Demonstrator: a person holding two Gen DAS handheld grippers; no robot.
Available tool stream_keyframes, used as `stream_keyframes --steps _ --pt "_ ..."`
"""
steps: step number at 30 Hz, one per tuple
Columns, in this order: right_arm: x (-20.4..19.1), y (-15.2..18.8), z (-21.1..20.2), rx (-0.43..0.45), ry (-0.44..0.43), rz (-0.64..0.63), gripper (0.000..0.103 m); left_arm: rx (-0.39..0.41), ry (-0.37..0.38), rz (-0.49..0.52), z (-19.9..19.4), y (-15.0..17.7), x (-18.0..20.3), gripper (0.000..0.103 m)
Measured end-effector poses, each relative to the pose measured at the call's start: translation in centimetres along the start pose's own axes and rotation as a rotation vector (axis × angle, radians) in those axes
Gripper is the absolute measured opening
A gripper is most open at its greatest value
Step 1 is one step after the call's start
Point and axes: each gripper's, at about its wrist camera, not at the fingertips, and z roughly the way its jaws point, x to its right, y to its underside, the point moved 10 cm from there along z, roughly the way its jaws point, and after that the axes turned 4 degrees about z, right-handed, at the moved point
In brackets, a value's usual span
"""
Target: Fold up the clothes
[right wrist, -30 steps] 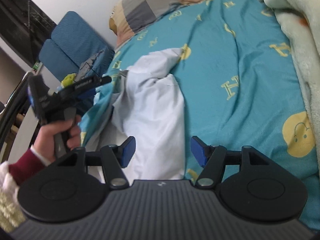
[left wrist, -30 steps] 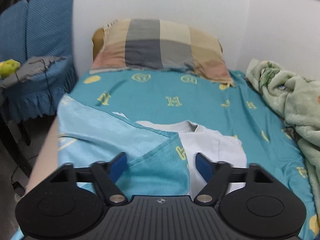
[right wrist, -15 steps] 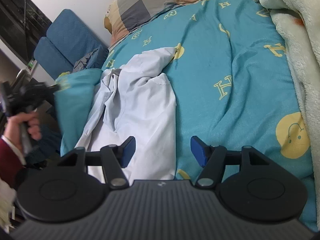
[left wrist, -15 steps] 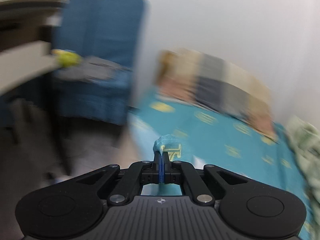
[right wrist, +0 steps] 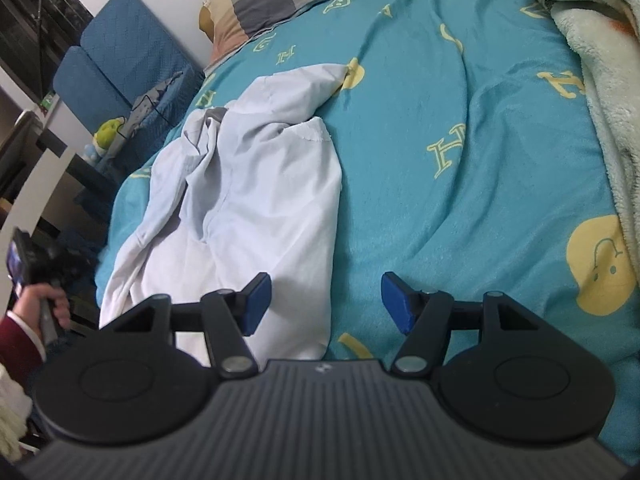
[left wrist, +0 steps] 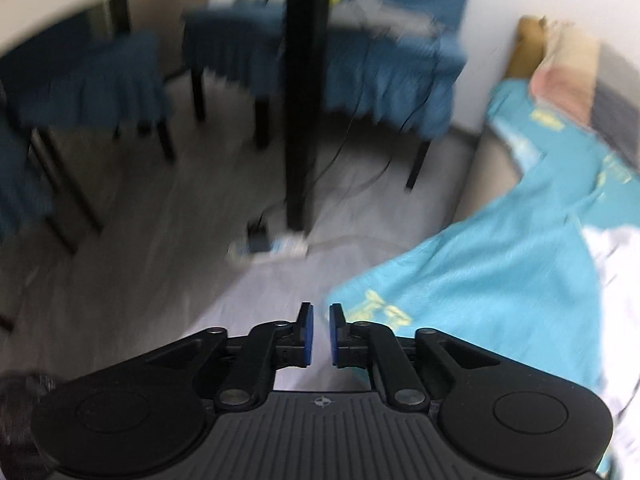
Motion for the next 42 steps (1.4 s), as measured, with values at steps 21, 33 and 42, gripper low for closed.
stream_keyframes --steps 21,33,42 --pt "-1.0 -2.3 -4.3 0.088 -0.082 0.029 0.064 0.293 0.426 0.572 -13.8 7.2 27.2 0.073" --pt "0.1 -2.8 -3.8 0.066 -0.106 0.097 0.064 0.265 0.556 0.459 -13.3 8.3 29.4 0.004" --pt "-0.2 -2.7 -4.5 0.085 -0.103 0.087 0.064 0.296 0.702 0.55 -21.1 9.3 31.9 0.003"
